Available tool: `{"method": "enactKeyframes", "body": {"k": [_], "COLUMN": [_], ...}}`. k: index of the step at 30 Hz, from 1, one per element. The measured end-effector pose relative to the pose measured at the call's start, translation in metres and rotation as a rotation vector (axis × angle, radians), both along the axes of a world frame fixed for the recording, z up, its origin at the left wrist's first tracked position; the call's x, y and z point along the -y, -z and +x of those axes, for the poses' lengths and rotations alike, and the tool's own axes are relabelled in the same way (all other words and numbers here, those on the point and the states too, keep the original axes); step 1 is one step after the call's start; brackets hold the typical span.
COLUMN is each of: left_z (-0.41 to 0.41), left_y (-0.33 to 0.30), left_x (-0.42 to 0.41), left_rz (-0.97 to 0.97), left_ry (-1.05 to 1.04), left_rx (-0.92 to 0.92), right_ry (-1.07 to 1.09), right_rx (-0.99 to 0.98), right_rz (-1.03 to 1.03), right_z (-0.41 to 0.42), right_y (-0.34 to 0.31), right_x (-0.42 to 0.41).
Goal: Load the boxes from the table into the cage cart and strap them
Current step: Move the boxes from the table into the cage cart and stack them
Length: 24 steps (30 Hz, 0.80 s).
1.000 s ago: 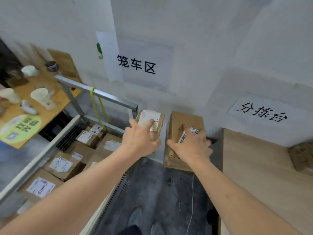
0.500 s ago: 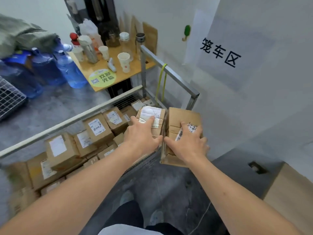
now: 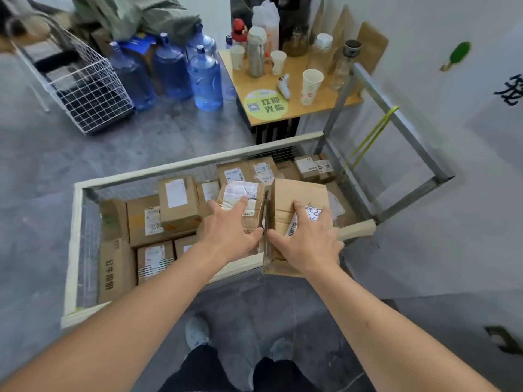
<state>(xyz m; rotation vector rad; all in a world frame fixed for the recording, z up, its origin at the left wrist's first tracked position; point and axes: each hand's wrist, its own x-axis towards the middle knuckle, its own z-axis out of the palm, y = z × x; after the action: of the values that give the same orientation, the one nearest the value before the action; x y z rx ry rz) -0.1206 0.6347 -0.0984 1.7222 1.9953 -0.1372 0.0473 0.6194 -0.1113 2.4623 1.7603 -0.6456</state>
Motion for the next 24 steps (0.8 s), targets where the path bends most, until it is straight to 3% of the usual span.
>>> {"method": "enactKeyframes", "body": {"k": [11, 24], "left_z": [-0.170, -0.300], "left_y": [0.058, 0.171], "left_x": [0.006, 0.017], "left_rz": [-0.077, -0.198], "left_ry": [-0.100, -0.351], "left_rx": [0.030, 0.075], "right_ry": [-0.085, -0.299], "right_rx": [-0.041, -0.054], "right_rz": [-0.057, -0.333], "right_z": [-0.171, -0.308], "right_y": [0.046, 0.134], "right_x": [-0.015, -0.059]}}
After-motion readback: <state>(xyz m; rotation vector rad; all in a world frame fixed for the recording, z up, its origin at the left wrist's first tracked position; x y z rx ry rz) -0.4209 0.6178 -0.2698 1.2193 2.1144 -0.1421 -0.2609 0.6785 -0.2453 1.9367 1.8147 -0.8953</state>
